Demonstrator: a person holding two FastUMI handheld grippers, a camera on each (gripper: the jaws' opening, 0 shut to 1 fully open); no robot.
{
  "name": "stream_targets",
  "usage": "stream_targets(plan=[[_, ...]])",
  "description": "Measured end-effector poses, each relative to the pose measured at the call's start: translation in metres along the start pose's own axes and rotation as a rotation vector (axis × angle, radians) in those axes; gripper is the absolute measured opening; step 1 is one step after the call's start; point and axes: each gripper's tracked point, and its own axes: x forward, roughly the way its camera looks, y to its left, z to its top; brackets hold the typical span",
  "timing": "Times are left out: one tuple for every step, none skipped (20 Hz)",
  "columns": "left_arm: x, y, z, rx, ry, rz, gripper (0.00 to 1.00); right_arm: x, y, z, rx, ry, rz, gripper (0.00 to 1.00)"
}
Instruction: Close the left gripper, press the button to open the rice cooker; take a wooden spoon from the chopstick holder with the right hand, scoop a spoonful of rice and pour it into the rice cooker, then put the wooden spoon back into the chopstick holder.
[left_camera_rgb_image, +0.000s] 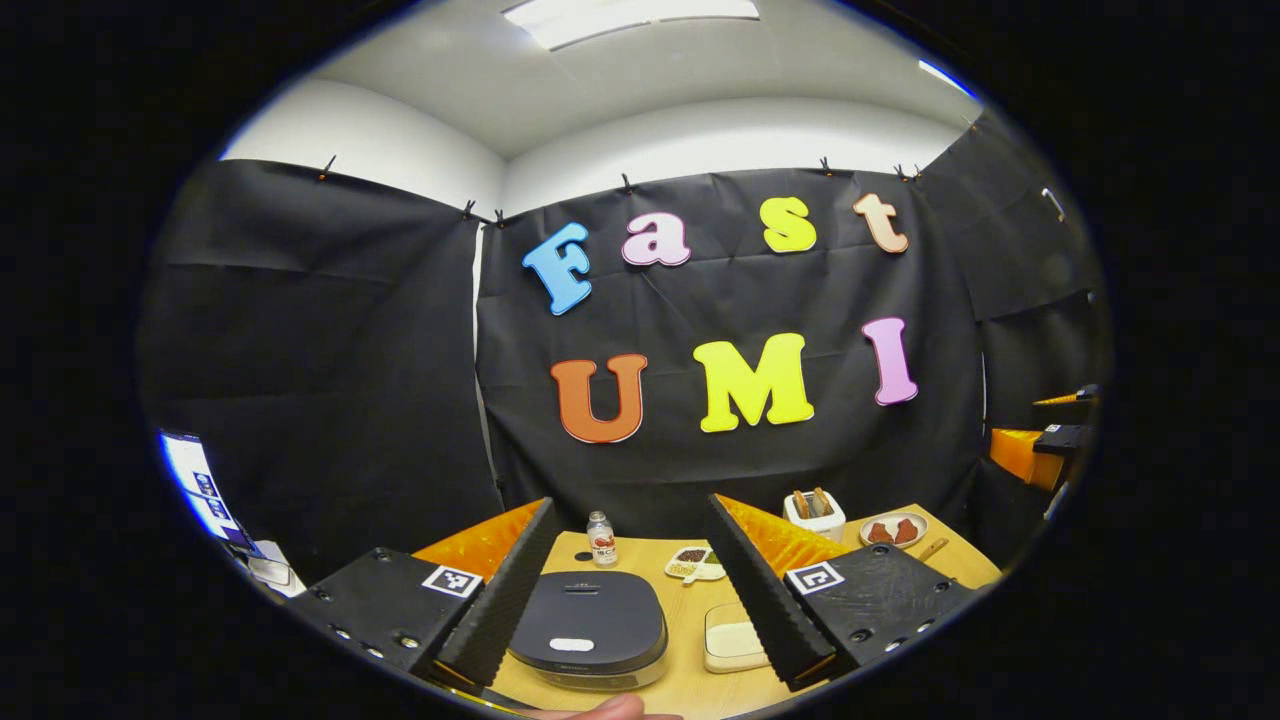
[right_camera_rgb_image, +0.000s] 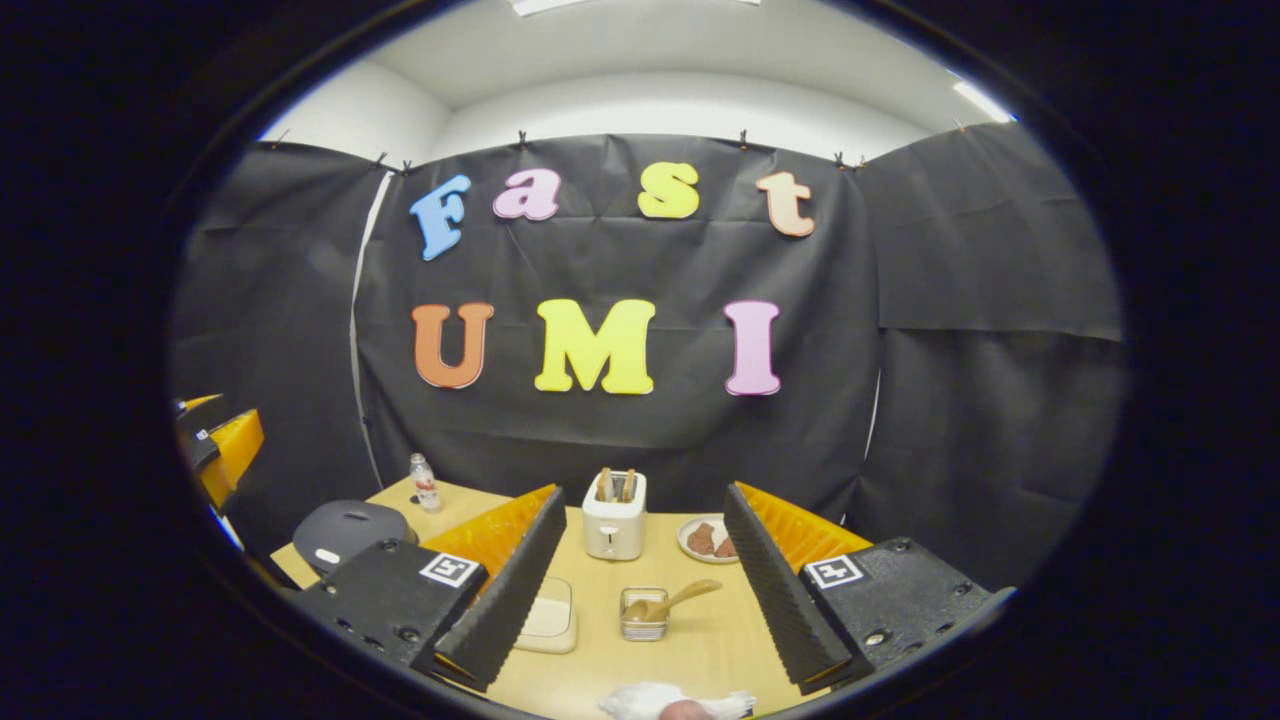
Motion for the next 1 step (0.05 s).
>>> stream_targets(plan=[[-0.0003,0.0005,-0.0008,-0.001,0.004,0.0,0.95,-0.0001,0.0007,0.0009,0.0,-0.004,0.001,1.0]])
